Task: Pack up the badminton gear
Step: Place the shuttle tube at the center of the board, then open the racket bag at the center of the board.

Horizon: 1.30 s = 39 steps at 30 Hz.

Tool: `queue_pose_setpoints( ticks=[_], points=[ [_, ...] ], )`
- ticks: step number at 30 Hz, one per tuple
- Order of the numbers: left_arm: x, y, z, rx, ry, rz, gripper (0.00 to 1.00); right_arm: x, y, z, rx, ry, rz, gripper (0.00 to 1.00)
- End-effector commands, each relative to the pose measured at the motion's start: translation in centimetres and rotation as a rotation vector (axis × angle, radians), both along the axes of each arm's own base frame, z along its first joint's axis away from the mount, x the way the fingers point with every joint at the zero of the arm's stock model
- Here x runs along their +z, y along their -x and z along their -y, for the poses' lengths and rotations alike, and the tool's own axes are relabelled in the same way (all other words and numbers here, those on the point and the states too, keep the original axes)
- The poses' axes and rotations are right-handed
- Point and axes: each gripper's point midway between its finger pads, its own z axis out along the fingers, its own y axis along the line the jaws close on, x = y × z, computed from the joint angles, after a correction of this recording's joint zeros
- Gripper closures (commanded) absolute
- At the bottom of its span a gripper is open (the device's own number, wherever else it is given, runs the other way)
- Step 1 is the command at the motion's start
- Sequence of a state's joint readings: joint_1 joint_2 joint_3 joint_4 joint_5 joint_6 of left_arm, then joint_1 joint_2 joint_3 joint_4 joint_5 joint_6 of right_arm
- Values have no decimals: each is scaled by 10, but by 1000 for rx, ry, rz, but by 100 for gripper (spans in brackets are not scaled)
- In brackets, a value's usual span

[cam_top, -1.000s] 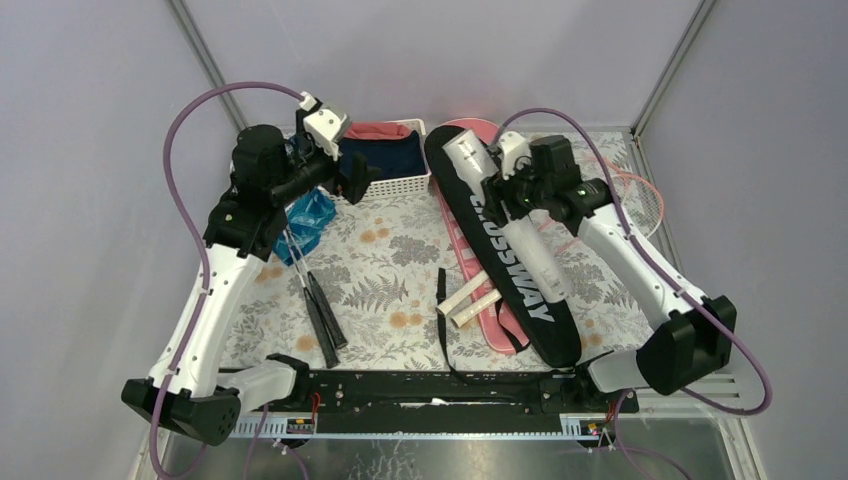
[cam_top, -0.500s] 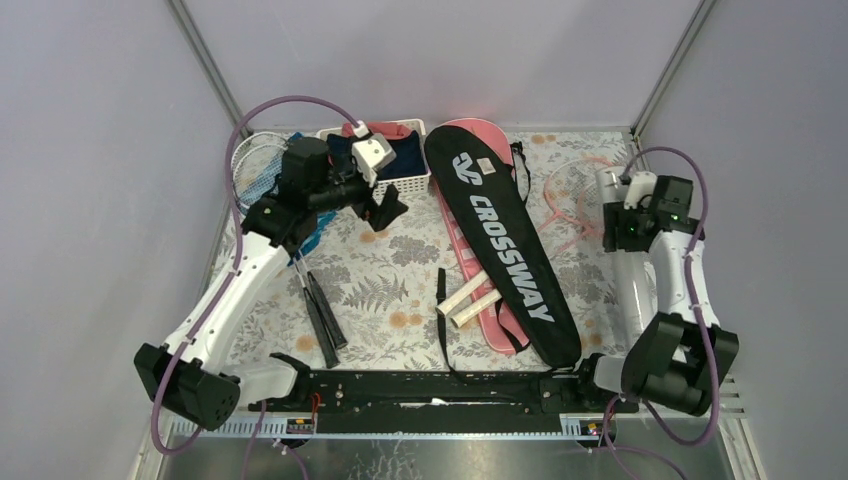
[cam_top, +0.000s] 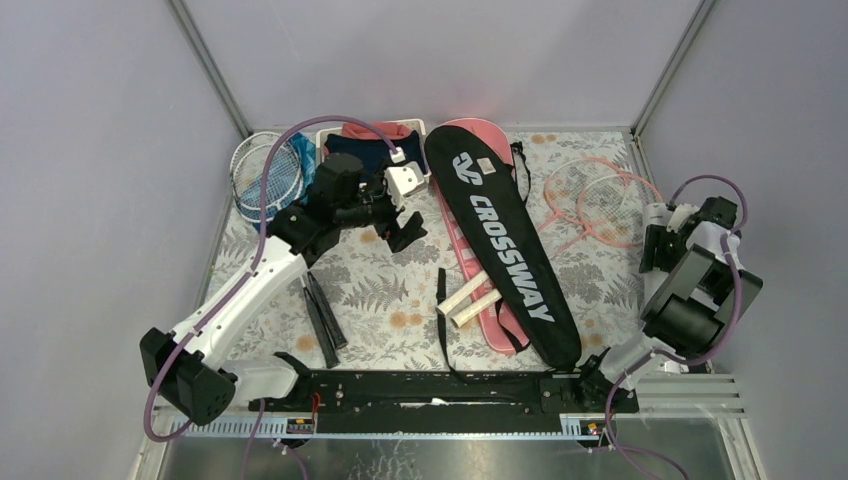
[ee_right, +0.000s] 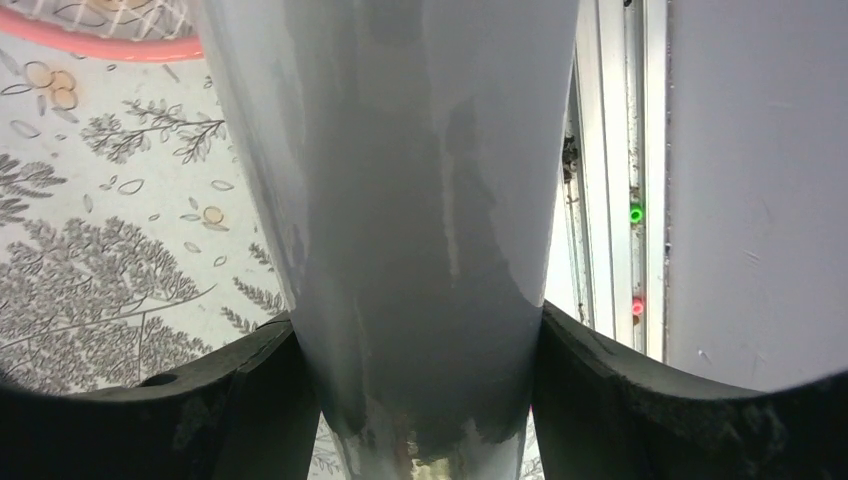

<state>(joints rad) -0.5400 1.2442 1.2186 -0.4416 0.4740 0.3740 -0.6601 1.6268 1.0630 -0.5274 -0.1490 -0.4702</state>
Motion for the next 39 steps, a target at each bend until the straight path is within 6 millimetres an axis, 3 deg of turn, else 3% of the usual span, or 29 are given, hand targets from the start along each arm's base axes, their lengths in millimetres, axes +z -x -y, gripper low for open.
queue_pose_setpoints(
  ticks=[1,4,6,7,12,17,21,23,27,30,34,39],
  points=[
    [-5,-6,2,1,-24,38,1,1,-19,21,-31,58,9,37],
    [-10,-5,3,-3,-29,34,1,-1,-26,26,-46,52,11,20],
    [-15,-6,4,-6,-38,32,1,3,-32,23,-41,25,33,3],
    [-18,-6,4,-6,-44,32,1,7,-35,21,-40,15,50,1],
    [-28,-9,8,-14,-72,22,1,42,-53,2,-3,-58,179,0],
    [-39,-20,11,27,-70,9,1,80,-65,-30,76,-148,307,0],
    [-45,-33,9,104,-60,-9,1,103,-76,-68,198,-190,384,0],
    [-46,-39,9,140,-48,-16,1,107,-87,-103,307,-204,410,0],
    [-43,-50,4,215,-27,-36,1,99,-105,-170,491,-253,422,0],
    [-35,-58,-8,271,12,-52,1,87,-121,-210,572,-316,392,0],
    [-27,-64,-26,308,63,-84,1,72,-145,-245,638,-363,347,1],
    [-24,-58,-33,297,89,-90,1,39,-167,-266,658,-381,255,6]
  ],
)
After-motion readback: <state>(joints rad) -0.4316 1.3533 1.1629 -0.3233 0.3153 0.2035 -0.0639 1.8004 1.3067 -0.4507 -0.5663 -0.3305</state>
